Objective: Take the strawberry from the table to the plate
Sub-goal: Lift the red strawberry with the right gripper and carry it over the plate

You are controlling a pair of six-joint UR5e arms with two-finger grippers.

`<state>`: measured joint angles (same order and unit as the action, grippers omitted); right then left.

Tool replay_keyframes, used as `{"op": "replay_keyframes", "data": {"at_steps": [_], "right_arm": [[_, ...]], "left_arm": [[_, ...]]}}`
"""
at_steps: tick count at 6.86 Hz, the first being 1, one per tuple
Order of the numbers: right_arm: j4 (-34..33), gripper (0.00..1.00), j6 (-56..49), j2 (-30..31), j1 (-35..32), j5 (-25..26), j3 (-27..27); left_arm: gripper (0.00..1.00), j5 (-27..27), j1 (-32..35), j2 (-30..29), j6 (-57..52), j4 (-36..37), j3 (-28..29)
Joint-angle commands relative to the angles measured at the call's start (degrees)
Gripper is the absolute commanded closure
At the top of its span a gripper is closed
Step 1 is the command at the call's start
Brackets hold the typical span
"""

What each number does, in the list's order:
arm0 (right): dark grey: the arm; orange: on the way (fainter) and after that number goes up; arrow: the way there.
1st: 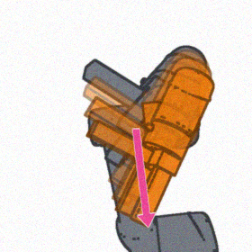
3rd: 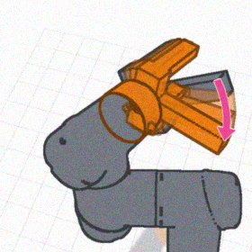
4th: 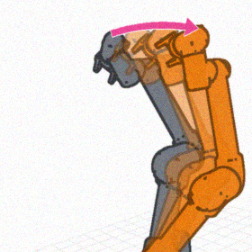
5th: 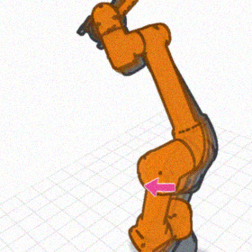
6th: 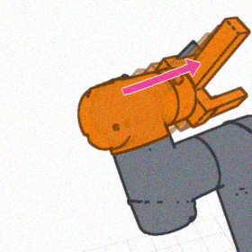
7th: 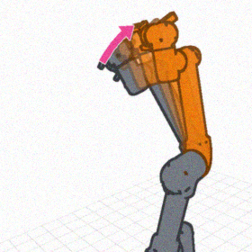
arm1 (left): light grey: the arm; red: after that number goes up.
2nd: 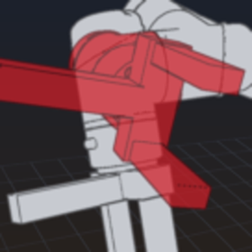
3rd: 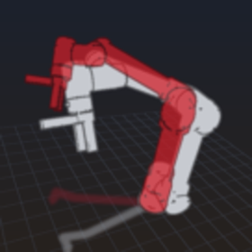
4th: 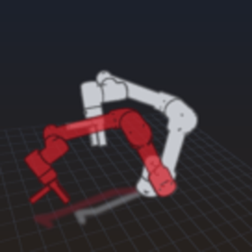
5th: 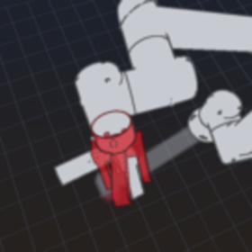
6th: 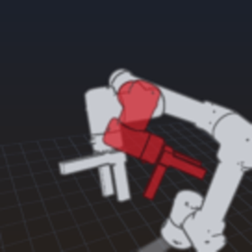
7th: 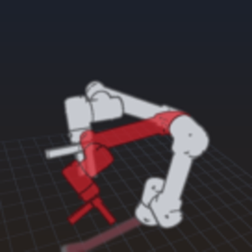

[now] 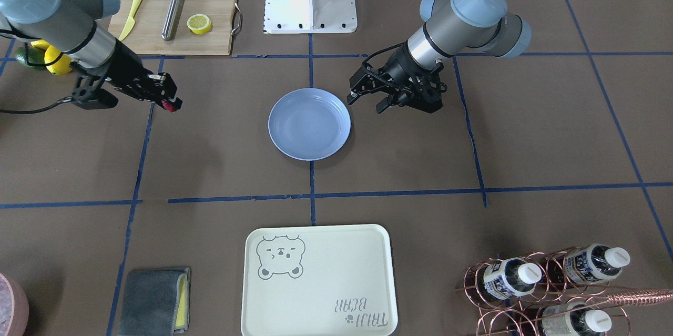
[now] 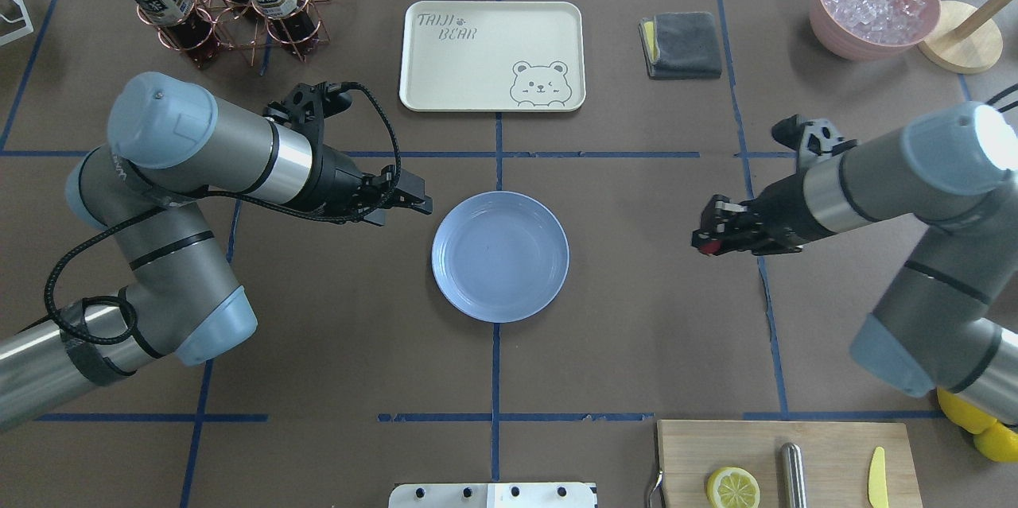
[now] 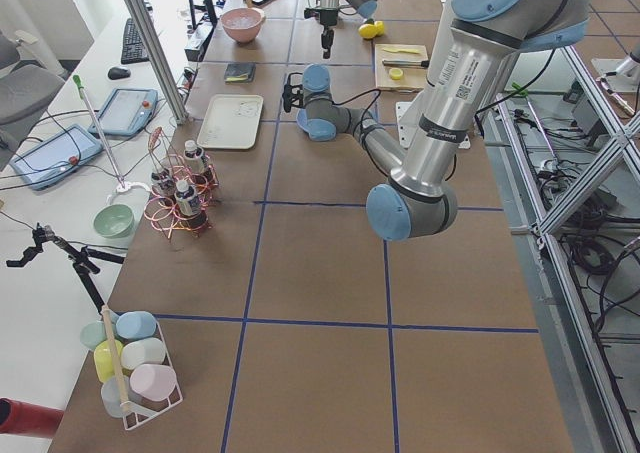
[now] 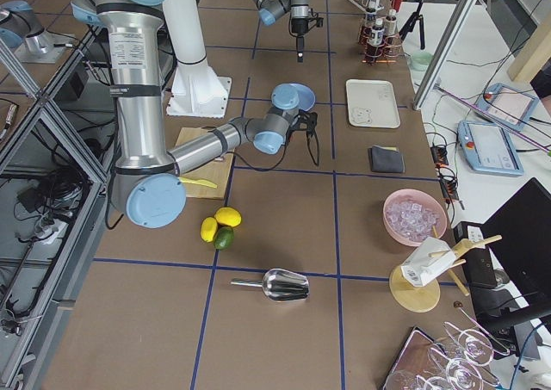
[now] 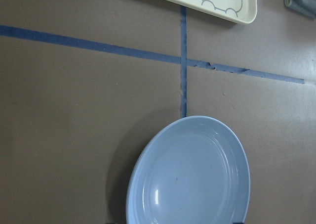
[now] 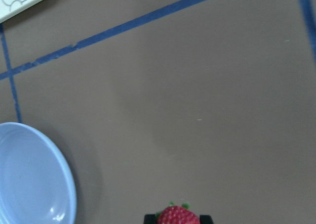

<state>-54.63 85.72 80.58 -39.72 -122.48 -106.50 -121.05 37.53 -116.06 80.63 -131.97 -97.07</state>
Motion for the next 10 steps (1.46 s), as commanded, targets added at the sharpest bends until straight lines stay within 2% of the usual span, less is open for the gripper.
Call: {"op": "replay_keyframes", "data": {"at_steps": [1, 2, 3, 4, 5, 6, 10], "right_arm": [[-12.44, 1.0, 8.39, -12.76, 9.27, 10.37, 0.24], [-20.0, 1.0, 9.11, -18.12, 12.61, 14.42, 0.77], [-22.34, 1.0, 12.25, -21.66, 14.99, 18.64, 2.95], [-22.27, 1.0, 15.93, -26.3, 15.54, 19.29, 8.19], [-22.27, 1.0, 16.06, -30.87, 15.63, 20.51, 14.07], [-22.27, 1.0, 16.15, -33.27, 15.72, 21.13, 17.35], [-22.54, 1.0, 16.06, -34.26, 15.72, 24.48, 21.15]], "left_arm": [[0.17, -0.15, 1.05, 1.8, -0.12, -0.13, -2.06], [0.17, -0.5, 1.84, 3.81, -0.2, -0.13, -3.46], [0.17, -0.68, 2.45, 8.35, -0.47, -0.13, -7.3], [0.17, -0.77, 3.5, 11.62, -0.56, -0.13, -9.95], [0.17, -0.68, 3.6, 13.22, -0.64, -0.21, -10.24], [0.17, -0.6, 3.6, 13.84, -0.64, -0.21, -10.24], [0.16, -0.33, 3.6, 13.76, -0.64, -0.21, -10.15]]}}
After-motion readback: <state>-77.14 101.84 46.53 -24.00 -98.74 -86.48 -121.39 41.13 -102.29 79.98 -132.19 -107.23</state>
